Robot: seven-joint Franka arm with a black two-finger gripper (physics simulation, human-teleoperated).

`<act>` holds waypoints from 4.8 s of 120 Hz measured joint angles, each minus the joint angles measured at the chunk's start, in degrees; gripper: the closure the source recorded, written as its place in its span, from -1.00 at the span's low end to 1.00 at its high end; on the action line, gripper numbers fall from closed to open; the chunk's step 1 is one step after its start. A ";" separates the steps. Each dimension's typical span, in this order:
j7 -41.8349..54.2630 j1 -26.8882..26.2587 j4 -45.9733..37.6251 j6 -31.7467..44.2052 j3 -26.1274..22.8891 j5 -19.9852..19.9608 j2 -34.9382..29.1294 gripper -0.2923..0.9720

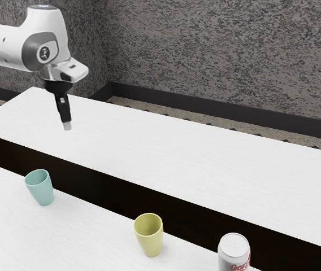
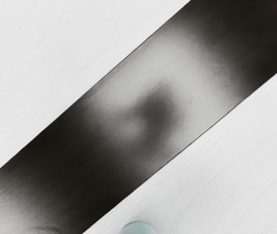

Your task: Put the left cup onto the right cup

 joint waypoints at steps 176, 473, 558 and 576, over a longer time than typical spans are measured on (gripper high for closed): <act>4.72 16.36 -14.95 12.25 -2.94 2.74 4.77 -0.54; -2.78 -23.62 -2.45 10.21 -3.39 5.90 2.24 0.71; -5.82 -36.42 -8.99 6.17 -3.33 2.83 -1.36 0.71; -6.52 -36.77 -10.13 5.38 -3.32 1.86 -1.50 0.71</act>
